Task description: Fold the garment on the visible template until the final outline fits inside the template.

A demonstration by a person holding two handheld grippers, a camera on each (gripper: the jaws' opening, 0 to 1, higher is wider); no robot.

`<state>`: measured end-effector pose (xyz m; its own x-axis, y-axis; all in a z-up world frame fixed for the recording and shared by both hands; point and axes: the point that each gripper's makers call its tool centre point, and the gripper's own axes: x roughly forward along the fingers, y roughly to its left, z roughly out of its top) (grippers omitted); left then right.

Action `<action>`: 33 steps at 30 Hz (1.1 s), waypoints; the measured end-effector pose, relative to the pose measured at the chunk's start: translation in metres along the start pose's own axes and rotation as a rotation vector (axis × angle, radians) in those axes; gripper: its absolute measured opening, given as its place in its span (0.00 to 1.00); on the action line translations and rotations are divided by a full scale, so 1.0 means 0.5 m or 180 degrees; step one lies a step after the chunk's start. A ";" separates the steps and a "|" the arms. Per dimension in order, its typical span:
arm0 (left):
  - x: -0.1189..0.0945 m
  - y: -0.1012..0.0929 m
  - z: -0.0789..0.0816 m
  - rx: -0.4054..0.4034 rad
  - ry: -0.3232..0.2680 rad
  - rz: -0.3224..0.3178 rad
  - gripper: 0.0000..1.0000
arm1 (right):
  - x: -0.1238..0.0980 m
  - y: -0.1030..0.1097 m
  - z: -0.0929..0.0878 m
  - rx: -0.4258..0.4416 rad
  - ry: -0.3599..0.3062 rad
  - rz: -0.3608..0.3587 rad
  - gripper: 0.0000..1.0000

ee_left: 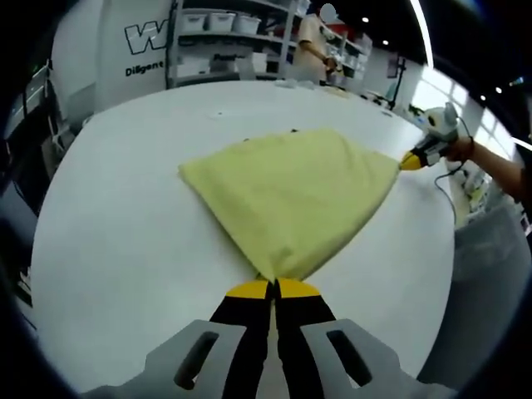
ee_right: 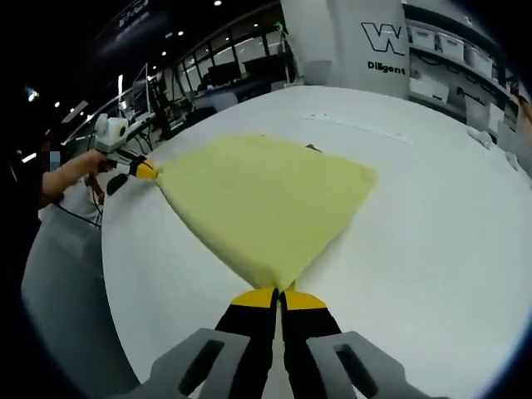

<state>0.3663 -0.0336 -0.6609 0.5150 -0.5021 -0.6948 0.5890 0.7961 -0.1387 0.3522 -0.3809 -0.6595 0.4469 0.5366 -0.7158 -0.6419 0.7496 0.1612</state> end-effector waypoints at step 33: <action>-0.099 -0.036 0.034 -0.0284 -0.0460 0.0396 0.86 | -0.078 0.062 0.074 0.0447 -0.0454 -0.0279 0.84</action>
<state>0.3409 -0.0288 -0.6120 0.6681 -0.4362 -0.6028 0.4611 0.8785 -0.1246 0.3378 -0.3643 -0.6014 0.5872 0.5089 -0.6295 -0.5082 0.8371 0.2027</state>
